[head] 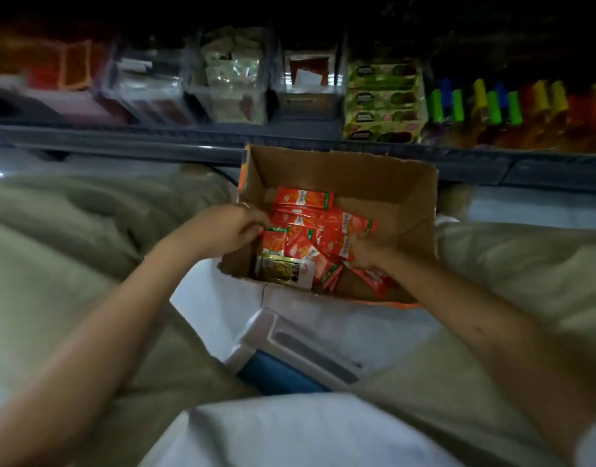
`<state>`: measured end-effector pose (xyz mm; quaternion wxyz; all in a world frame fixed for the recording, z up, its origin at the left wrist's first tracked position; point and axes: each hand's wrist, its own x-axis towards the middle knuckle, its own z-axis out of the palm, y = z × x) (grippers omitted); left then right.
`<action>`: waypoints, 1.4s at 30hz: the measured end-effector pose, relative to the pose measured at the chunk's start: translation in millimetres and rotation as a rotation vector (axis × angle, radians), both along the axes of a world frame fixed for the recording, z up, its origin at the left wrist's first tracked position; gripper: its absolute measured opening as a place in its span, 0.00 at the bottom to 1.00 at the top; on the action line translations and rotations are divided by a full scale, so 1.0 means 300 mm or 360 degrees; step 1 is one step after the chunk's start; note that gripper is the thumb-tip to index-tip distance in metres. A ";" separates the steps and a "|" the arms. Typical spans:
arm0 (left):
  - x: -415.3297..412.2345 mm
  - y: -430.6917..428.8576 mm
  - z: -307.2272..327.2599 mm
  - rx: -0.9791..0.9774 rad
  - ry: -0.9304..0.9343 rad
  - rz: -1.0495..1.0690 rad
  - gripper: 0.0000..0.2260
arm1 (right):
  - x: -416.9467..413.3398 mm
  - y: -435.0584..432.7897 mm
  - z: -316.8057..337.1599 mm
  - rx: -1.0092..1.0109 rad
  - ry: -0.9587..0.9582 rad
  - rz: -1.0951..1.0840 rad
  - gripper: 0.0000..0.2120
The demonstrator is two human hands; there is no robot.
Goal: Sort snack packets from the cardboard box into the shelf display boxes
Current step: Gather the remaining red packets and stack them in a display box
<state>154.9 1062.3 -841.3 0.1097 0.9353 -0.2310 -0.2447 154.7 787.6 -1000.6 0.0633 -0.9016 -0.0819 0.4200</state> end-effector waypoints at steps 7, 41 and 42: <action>0.018 0.126 -0.046 0.0205 0.0046 0.0159 0.13 | -0.005 0.040 -0.158 -0.0170 -0.0031 -0.0090 0.39; 0.041 -0.081 0.088 -0.0420 -0.0637 0.0470 0.20 | 0.311 0.170 0.660 0.1984 0.0325 -0.0967 0.06; 0.061 -0.095 0.116 -0.0509 -0.0777 0.0560 0.15 | 0.313 0.164 0.724 0.2104 0.0377 -0.1009 0.07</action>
